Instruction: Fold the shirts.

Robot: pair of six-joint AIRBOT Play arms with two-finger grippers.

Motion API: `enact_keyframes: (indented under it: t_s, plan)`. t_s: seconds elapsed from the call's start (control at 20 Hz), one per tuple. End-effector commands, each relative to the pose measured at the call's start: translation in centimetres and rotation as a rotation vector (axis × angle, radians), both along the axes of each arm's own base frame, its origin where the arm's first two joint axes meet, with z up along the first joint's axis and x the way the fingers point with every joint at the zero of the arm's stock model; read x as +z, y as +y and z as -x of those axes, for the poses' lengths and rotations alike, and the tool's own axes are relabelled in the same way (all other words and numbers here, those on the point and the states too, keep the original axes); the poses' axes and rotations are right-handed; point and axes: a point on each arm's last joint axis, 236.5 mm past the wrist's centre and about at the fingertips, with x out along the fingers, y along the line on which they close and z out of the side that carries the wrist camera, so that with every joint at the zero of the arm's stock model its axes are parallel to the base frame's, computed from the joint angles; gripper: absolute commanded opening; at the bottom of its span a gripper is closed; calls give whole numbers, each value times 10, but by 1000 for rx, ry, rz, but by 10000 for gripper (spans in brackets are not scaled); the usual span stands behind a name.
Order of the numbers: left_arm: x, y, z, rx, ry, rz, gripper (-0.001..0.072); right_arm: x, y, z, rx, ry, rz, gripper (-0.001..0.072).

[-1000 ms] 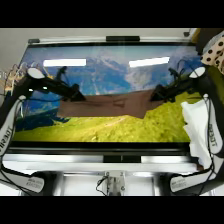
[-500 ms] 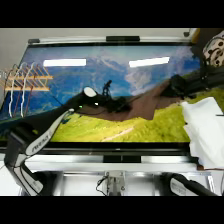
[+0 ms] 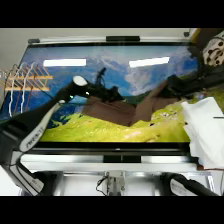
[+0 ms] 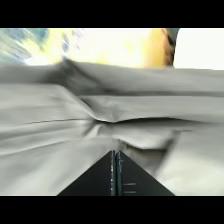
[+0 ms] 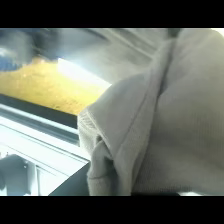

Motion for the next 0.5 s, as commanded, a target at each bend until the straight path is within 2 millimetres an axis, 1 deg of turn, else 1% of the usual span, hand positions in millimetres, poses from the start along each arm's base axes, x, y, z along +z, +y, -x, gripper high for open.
enact_keyframes:
  t_s: [0.0, 0.05, 0.15, 0.2, 0.25, 0.35, 0.45]
  plan:
    - [39, 104, -15, -4, -92, -130, 27, -26, 48, -20, 80, -18, 3, 67]
    - [57, 132, -20, 25, -133, -158, 28, -36, 73, -28, 111, -37, -4, 67]
    - [100, 187, -25, 110, -219, -195, 28, -56, 119, -39, 159, -73, -21, 67]
    - [120, 209, -25, 153, -255, -201, 28, -65, 141, -42, 176, -84, -38, 67]
    - [139, 229, -25, 197, -289, -204, 29, -74, 165, -45, 195, -94, -65, 67]
    - [174, 266, -22, 290, -361, -215, 29, -94, 205, -43, 218, -64, -133, 67]
    - [197, 290, -16, 352, -412, -226, 29, -115, 237, -39, 235, -20, -199, 67]
